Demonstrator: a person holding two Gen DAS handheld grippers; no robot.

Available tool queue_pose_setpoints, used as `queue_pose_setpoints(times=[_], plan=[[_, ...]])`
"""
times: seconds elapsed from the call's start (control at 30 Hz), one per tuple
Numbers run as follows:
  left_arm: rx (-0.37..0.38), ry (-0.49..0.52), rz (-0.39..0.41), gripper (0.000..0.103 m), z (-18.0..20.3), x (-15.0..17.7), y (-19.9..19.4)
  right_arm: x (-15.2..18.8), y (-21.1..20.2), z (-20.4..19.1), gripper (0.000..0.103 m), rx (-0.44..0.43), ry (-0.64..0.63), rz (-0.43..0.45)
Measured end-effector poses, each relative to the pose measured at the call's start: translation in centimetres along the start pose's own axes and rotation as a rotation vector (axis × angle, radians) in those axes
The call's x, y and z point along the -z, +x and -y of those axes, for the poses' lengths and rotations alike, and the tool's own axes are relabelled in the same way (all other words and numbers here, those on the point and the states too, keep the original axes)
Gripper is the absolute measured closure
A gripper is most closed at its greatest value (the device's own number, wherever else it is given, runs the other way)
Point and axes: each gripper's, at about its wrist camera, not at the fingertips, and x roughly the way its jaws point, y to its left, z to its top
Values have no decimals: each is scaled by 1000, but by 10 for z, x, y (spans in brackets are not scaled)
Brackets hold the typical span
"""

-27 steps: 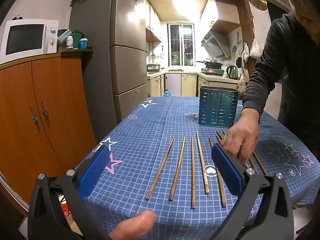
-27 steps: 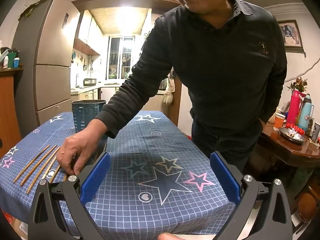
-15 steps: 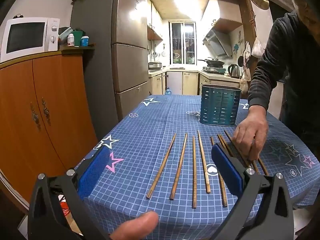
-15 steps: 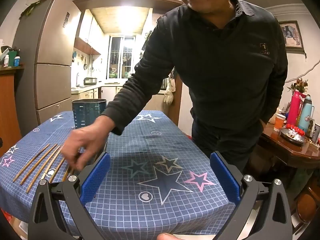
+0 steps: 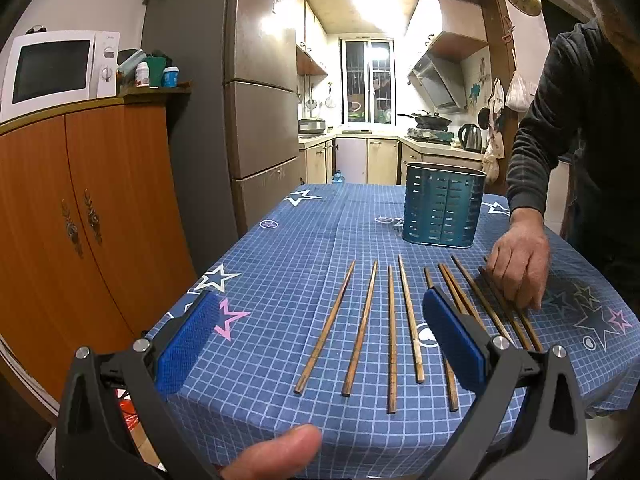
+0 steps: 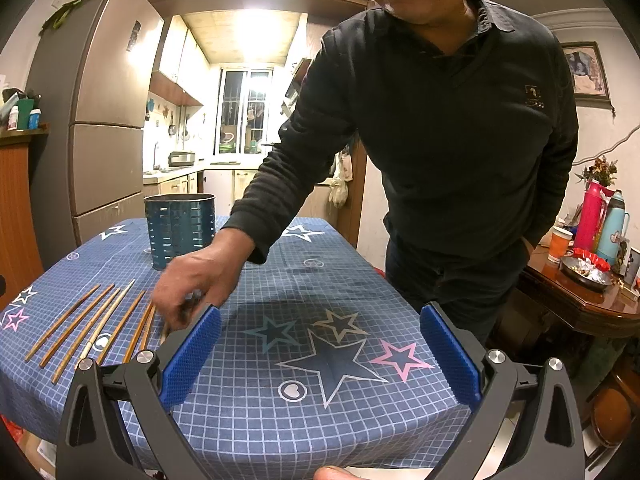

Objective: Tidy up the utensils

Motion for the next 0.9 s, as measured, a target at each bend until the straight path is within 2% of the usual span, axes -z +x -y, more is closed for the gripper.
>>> queue_pose_setpoints(times=[0.9], plan=[[-4,-2,-16,5,1,1,3,1,4,-2,4,-9,-16,-12]])
